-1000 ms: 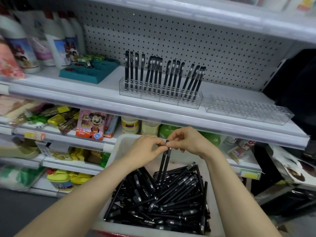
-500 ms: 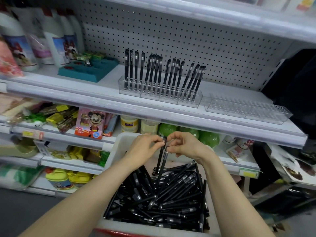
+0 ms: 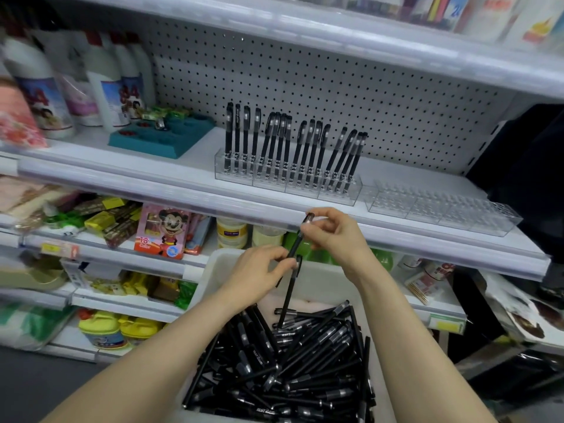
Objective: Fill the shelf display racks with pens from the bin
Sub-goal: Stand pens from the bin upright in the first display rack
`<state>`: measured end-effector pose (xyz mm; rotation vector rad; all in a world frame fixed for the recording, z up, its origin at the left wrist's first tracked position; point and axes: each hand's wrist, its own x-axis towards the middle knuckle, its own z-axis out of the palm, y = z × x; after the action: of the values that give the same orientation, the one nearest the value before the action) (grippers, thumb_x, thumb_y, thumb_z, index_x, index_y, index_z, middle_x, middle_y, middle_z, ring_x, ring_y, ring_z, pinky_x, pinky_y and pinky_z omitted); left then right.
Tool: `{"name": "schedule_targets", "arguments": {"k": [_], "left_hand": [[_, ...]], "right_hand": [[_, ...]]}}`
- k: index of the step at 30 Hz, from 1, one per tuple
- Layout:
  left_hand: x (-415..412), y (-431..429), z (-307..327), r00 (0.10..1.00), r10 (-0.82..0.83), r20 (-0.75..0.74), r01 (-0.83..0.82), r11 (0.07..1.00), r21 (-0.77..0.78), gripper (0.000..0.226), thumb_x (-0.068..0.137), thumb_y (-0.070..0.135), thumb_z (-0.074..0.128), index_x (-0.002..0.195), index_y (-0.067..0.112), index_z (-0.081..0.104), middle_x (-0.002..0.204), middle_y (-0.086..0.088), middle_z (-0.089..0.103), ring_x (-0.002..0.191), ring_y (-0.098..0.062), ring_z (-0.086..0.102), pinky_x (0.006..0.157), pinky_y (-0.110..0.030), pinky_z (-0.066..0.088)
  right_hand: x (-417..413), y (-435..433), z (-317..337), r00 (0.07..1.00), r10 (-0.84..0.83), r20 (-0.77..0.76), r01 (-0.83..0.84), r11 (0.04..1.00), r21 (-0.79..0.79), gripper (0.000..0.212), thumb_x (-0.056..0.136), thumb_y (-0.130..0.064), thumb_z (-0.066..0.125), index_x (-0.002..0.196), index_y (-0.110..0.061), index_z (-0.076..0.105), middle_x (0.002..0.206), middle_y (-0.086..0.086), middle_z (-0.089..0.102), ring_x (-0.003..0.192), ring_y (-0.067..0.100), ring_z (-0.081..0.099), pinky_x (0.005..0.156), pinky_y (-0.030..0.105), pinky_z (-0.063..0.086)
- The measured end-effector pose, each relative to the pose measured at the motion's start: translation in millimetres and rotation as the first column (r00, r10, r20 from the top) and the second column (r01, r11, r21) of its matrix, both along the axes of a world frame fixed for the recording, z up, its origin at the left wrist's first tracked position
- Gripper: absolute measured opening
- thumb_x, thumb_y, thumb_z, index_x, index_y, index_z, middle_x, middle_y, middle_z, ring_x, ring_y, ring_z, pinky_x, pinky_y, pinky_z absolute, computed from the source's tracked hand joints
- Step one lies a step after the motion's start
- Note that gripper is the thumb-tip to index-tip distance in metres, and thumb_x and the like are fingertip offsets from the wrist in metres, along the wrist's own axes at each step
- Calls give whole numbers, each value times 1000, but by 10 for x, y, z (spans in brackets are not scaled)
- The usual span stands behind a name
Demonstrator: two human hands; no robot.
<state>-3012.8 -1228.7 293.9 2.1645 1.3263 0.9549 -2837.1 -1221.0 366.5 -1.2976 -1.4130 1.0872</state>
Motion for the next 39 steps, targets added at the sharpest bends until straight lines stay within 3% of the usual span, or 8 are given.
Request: {"name": "schedule_targets", "arguments": {"k": [3,5,9,12,20,29,34,39], "left_hand": [[-58,51,93,1000,23,-3,-23,998,58,41,90,55,44,78,22,65,81,9,60,81,-13,55,75,-37,47],[-155,109,177,999,34,-33,-30,994,101,42,93,55,39,91,25,69,92,8,62,92,-13,56,81,-34,45],[-470,324,470,980,199,7,-192,936,294,24,98,27,52,118,20,65,112,4,58,107,-13,50,91,-29,40],[-683,528,707,946,324,-16,-297,887,355,32,95,13,56,128,14,59,125,-3,53,118,-19,45,99,-33,37],[-1011,1053,839,884,399,-243,-282,871,402,42,89,1,56,131,7,56,131,-11,54,118,-32,50,99,-42,44],[-1034,1124,838,888,405,-217,-279,850,447,42,82,-6,60,122,7,62,117,-10,60,106,-30,56,90,-40,47],[-1018,1148,817,890,413,-193,-294,843,450,42,80,-9,60,120,6,63,115,-10,60,104,-30,56,85,-38,46],[-1002,1133,798,893,413,-180,-298,841,452,44,79,-11,60,120,5,63,116,-12,61,105,-30,56,88,-38,46]], "right_hand": [[-121,34,-38,982,131,136,-128,991,-25,12,87,-9,71,95,-1,68,78,16,70,65,21,61,64,30,53],[-182,105,49,984,100,150,-105,994,22,10,89,-10,69,93,-2,67,73,12,71,64,22,63,61,31,53],[-282,329,475,995,6,103,-23,987,162,7,94,-7,61,100,-6,64,82,9,71,73,16,68,66,28,58],[-433,528,776,993,-10,121,-22,965,260,12,95,-5,59,103,-12,62,89,5,70,76,13,69,78,30,58],[-1035,1046,1141,926,-206,315,29,873,486,5,94,-20,62,95,-15,62,81,-1,70,79,15,70,82,38,58],[-1344,1567,818,809,-201,552,-48,914,403,28,94,-25,60,120,-15,62,104,13,67,104,31,58,87,34,48],[-1412,1604,653,771,-209,602,-32,931,364,18,93,-23,61,102,-9,69,97,12,67,92,26,59,80,30,50],[-1407,1559,620,778,-208,593,-20,935,355,16,92,-27,64,93,-11,69,94,14,70,99,32,61,86,36,52]]}}
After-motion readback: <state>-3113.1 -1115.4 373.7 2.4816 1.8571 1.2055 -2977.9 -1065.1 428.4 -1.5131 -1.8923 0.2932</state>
